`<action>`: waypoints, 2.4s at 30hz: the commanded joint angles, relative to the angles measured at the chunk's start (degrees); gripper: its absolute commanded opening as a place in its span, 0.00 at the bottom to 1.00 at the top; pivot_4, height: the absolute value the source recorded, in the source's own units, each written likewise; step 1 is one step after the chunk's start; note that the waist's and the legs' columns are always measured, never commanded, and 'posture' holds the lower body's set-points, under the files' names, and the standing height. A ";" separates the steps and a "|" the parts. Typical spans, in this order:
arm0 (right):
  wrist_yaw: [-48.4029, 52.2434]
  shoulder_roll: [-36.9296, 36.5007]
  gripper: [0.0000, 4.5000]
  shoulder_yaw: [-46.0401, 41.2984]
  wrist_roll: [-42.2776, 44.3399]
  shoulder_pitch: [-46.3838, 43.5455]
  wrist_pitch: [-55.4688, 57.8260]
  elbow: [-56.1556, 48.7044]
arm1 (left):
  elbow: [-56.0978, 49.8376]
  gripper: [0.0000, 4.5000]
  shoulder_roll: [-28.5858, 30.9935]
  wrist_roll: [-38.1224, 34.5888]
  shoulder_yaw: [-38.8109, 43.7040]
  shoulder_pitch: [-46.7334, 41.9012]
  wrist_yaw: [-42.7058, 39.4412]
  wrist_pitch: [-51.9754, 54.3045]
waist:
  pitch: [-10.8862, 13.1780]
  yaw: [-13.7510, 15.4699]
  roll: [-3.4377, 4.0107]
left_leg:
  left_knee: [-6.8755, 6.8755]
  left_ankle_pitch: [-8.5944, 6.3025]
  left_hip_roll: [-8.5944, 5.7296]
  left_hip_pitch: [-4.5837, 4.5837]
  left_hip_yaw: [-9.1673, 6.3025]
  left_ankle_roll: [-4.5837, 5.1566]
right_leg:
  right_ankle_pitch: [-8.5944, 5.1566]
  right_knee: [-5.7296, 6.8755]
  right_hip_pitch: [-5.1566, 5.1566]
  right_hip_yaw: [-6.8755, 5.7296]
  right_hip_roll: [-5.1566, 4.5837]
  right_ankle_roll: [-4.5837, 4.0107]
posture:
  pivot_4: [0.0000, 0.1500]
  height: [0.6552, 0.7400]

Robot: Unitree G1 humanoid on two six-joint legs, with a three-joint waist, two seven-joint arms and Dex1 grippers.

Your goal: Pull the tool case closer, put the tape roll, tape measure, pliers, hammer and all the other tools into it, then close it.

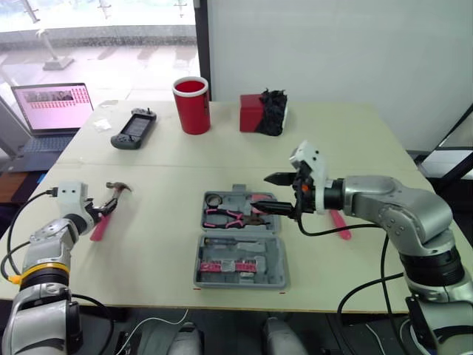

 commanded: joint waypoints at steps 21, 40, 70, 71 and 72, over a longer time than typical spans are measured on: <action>-1.17 1.65 1.00 -0.21 -1.12 -1.32 -1.15 -1.77 | -18.58 0.15 -4.75 -0.39 -3.07 10.90 0.71 3.91 | -0.01 -0.17 0.02 | -0.02 0.00 0.00 0.01 -0.01 -0.01 | 0.00 0.00 0.02 -0.01 -0.03 0.00 | 1.00 1.00; 2.00 2.81 1.00 2.51 -2.84 -2.75 -2.37 1.01 | -51.48 0.99 -8.52 -7.65 1.46 25.80 7.07 23.20 | -0.01 -0.15 0.01 | 0.04 0.00 0.01 0.06 0.00 -0.01 | -0.08 -0.09 0.06 0.01 0.00 -0.17 | 1.00 1.00; 3.66 3.01 1.00 2.94 -3.16 -3.58 -1.99 0.77 | -41.54 0.34 -12.12 -0.09 -6.24 20.81 9.55 16.38 | -0.01 -0.12 0.02 | 0.04 0.00 -0.01 0.04 -0.01 -0.01 | -0.01 -0.13 0.10 0.01 -0.02 -0.01 | 1.00 1.00; 3.68 3.00 1.00 2.88 -3.17 -3.56 -1.98 0.77 | -42.13 0.24 -12.12 -0.14 -6.18 21.19 9.62 16.54 | -0.01 -0.12 0.02 | 0.04 0.00 -0.01 0.04 -0.01 -0.01 | -0.01 -0.13 0.10 0.01 -0.02 -0.01 | 1.00 1.00; 3.70 3.00 1.00 2.88 -3.23 -3.54 -2.02 0.80 | -42.82 0.11 -12.12 -0.29 -5.94 21.65 9.77 16.75 | -0.01 -0.12 0.02 | 0.04 0.00 -0.01 0.04 0.00 -0.01 | -0.01 -0.13 0.10 0.01 -0.02 -0.01 | 1.00 1.00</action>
